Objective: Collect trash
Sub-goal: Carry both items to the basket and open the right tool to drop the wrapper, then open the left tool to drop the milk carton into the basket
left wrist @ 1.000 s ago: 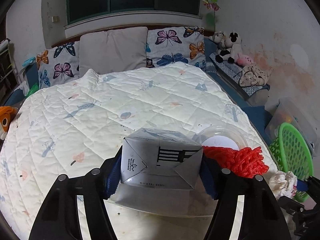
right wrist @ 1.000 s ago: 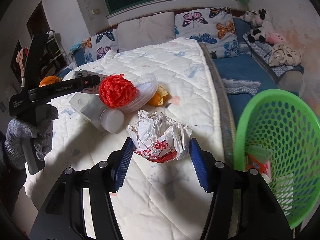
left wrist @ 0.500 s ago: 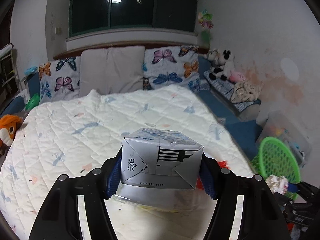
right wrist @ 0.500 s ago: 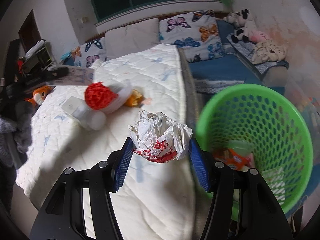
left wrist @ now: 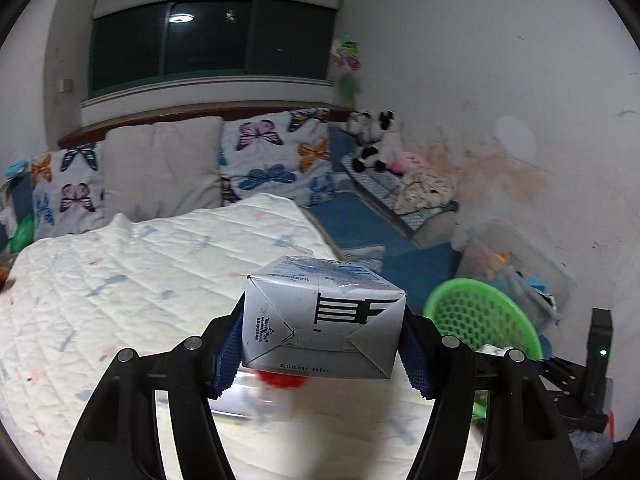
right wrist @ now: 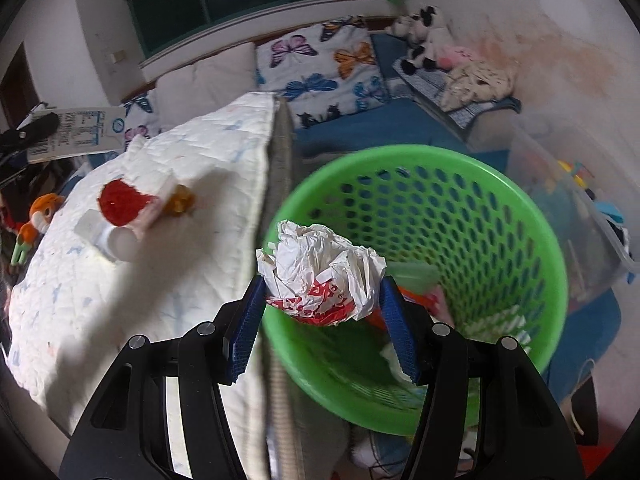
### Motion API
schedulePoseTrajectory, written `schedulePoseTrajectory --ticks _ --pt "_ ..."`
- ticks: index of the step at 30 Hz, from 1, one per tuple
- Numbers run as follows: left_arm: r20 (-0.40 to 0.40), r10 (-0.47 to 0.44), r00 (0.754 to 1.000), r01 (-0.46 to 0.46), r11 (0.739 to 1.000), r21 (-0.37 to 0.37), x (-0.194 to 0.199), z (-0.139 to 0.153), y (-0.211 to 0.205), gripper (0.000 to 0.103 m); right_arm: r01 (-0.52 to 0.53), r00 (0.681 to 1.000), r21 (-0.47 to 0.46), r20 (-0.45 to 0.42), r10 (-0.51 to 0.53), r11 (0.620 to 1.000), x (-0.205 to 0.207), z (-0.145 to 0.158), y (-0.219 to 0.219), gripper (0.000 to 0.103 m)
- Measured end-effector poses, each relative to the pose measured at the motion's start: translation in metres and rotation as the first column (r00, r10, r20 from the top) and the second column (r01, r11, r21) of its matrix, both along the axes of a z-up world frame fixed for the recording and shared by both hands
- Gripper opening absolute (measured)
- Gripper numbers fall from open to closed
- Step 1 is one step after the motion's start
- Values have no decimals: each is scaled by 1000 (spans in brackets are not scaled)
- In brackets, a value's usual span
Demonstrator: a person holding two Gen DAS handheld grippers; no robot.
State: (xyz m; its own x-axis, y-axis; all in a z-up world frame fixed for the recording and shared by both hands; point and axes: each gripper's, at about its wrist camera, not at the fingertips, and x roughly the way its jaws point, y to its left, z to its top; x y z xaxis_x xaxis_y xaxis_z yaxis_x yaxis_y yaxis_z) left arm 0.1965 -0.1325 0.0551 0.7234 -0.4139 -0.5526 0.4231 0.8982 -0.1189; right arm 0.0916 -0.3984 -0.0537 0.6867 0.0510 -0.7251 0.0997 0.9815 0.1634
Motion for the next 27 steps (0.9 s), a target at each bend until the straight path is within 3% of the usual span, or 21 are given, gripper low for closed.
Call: schedulePoseTrajectory --ticks 12,27 --pt "-52 -165 985 165 986 2 -19 -17 -83 64 67 997 -15 -39 -67 998 -10 -15 -29 64" --pt "-128 -259 957 267 962 48 -26 -48 -150 64 95 995 -9 -17 -95 995 -30 -10 -50 73"
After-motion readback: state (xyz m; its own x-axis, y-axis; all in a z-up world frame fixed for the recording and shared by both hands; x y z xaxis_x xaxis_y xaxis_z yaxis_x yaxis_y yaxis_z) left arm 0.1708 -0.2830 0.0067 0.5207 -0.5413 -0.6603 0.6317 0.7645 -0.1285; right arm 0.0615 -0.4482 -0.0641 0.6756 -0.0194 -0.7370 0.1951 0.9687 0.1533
